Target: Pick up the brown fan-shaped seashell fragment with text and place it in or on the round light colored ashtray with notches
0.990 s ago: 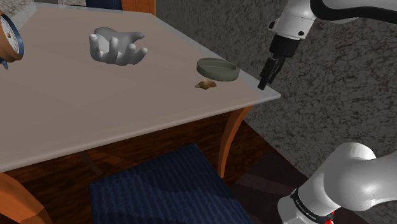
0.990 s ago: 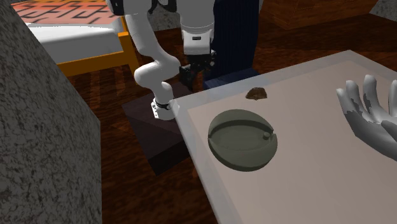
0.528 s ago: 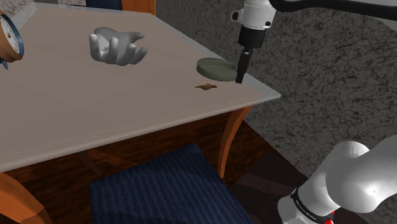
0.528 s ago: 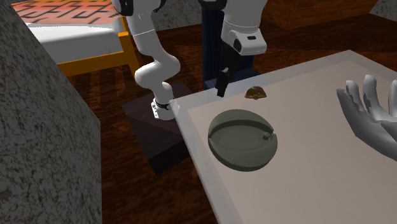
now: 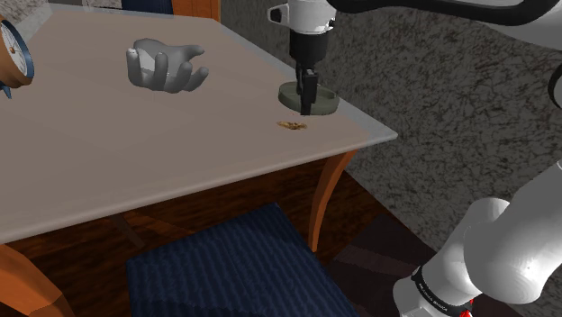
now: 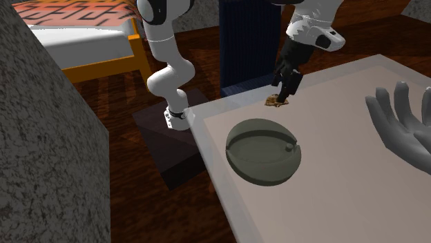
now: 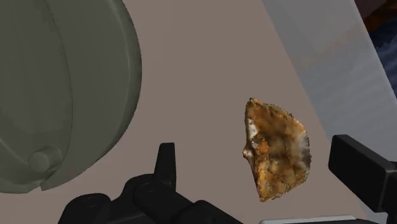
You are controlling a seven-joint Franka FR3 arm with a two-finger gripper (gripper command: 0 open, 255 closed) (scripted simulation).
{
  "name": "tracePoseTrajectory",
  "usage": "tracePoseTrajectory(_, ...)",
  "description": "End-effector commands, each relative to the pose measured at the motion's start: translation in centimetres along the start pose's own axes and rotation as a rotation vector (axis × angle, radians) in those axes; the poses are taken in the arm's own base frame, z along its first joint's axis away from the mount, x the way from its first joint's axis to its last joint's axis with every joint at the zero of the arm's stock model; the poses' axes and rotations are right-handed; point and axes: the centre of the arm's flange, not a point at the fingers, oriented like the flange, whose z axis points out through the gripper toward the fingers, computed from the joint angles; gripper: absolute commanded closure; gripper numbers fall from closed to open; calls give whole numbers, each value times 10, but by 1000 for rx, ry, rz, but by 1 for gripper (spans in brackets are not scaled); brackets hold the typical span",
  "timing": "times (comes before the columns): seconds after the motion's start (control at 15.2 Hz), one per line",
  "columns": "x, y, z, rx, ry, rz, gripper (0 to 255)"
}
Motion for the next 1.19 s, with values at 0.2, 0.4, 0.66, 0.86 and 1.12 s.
tracePoseTrajectory(0.2, 37, -16, 9, -37, -19, -125, 0)
tracePoseTrajectory(0.4, 37, -16, 25, -37, -19, -125, 0)
tracePoseTrajectory(0.66, 36, -15, 38, -37, -19, -125, 0)
tracePoseTrajectory(0.86, 36, -15, 38, -37, -19, -125, 0)
tracePoseTrajectory(1.12, 36, -15, 38, -37, -19, -125, 255)
